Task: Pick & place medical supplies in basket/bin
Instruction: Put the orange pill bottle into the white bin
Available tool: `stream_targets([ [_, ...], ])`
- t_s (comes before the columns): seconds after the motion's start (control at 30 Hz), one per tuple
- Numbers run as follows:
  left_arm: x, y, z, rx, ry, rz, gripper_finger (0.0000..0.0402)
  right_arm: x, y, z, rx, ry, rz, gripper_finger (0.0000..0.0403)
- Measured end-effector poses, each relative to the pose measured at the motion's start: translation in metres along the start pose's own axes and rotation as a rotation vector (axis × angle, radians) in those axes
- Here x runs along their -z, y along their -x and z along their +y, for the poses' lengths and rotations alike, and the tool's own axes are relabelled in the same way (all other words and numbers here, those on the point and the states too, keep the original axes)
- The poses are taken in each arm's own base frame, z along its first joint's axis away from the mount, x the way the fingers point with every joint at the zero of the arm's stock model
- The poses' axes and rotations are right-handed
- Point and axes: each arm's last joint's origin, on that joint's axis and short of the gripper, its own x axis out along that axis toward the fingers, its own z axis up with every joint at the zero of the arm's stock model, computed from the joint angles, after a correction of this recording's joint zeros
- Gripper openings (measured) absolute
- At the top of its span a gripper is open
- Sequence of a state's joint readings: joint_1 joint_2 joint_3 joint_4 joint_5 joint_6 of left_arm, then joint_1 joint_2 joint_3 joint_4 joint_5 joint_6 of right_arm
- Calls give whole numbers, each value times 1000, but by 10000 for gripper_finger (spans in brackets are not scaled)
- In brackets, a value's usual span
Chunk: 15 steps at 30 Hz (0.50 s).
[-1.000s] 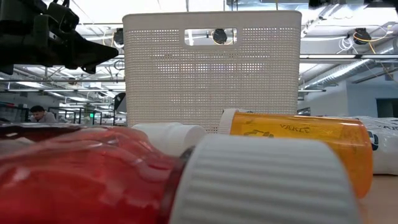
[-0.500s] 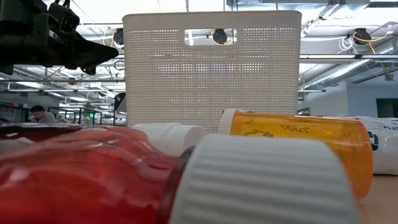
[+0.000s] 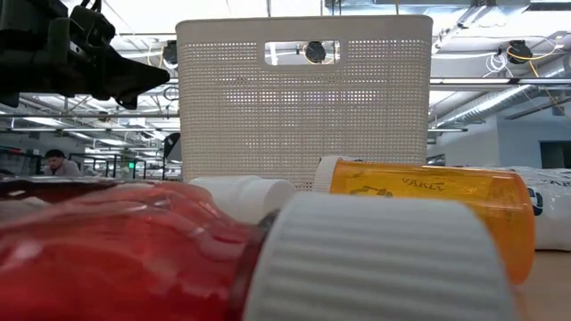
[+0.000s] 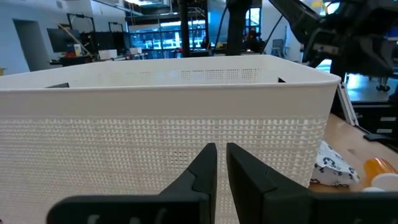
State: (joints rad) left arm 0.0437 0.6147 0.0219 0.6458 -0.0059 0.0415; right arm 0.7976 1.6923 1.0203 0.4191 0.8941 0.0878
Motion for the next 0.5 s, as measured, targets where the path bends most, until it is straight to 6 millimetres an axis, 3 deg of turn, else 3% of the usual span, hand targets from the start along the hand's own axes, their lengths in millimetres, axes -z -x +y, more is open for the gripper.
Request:
stream_targets([
  [0.1,0,0,0,0,-8,0,42,8,-12,8,-6,-44,-16,35],
  [0.27,0,0,0,1,-27,0,42,4,-34,28,-9,-91,2,134],
  [0.4,0,0,0,0,-28,0,42,7,-49,45,3,-53,94,216],
  [0.5,0,0,0,1,-24,-1,42,7,-54,52,28,-118,171,253],
])
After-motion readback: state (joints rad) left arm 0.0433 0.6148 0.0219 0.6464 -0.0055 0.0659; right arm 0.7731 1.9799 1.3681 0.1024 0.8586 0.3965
